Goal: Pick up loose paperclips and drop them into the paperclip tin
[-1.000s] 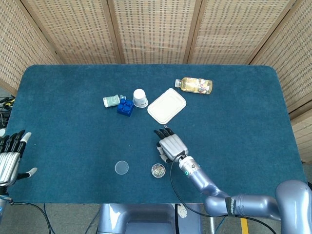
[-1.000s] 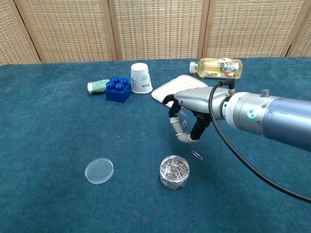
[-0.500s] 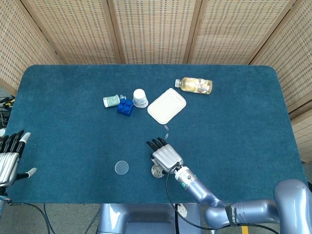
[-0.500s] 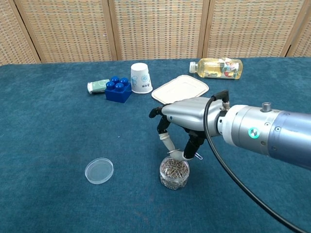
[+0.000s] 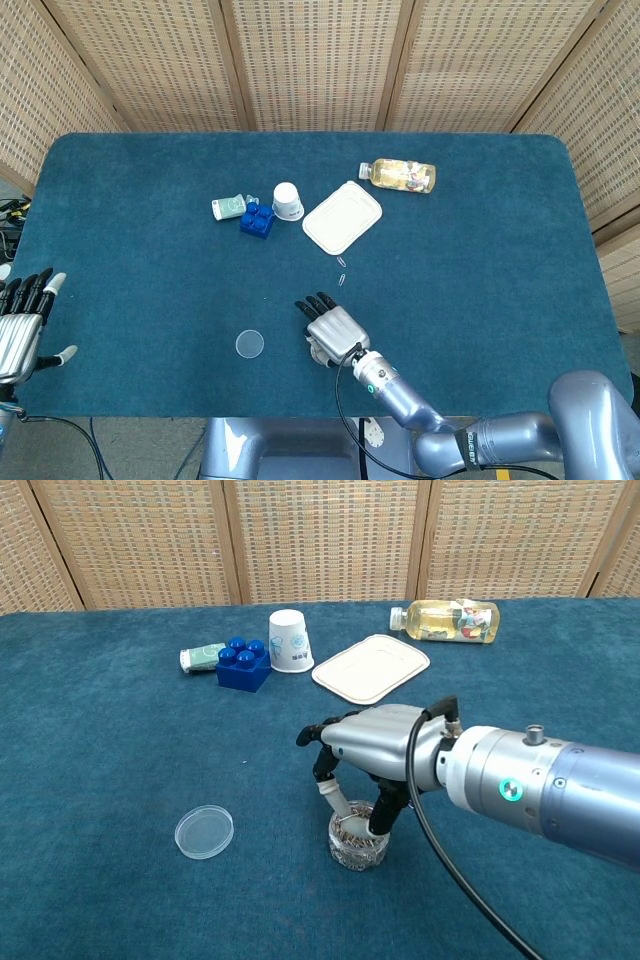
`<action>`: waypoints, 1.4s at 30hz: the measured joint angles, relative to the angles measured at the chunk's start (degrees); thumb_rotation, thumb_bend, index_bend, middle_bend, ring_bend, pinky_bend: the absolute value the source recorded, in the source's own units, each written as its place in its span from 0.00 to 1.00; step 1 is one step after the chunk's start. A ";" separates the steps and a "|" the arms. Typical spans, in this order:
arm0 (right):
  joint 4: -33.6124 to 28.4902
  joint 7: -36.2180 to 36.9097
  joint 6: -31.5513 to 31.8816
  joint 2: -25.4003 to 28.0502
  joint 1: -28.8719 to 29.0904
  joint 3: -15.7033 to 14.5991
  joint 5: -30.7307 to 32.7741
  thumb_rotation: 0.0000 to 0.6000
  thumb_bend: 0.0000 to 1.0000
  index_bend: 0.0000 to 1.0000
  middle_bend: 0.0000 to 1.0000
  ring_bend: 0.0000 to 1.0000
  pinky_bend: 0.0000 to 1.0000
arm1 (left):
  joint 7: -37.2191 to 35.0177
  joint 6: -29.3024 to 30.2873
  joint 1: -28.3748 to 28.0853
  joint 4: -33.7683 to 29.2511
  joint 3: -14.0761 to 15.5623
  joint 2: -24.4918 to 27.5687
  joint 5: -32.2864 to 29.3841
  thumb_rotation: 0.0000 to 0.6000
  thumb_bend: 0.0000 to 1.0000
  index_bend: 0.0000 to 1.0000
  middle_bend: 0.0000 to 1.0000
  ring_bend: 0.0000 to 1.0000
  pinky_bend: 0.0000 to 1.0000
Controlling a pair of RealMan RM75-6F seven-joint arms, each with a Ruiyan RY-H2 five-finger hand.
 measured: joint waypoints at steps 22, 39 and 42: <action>-0.73 1.11 -0.55 1.28 0.16 0.25 -0.17 1.00 0.34 0.50 0.06 0.00 0.02 | -0.37 0.00 0.02 0.15 -0.22 0.10 -0.25 1.00 0.00 0.00 0.00 0.00 0.00; -2.79 9.18 12.52 19.15 -8.20 -3.15 -22.14 1.00 0.00 0.03 0.00 0.00 0.00 | -2.62 2.05 0.87 0.00 -0.38 1.07 0.96 1.00 0.00 0.00 0.00 0.00 0.00; 0.85 15.06 17.20 22.49 -12.30 -5.04 -25.77 1.00 0.00 0.00 0.00 0.00 0.00 | -3.33 2.65 1.08 -0.07 -0.38 1.39 1.61 1.00 0.00 0.00 0.00 0.00 0.00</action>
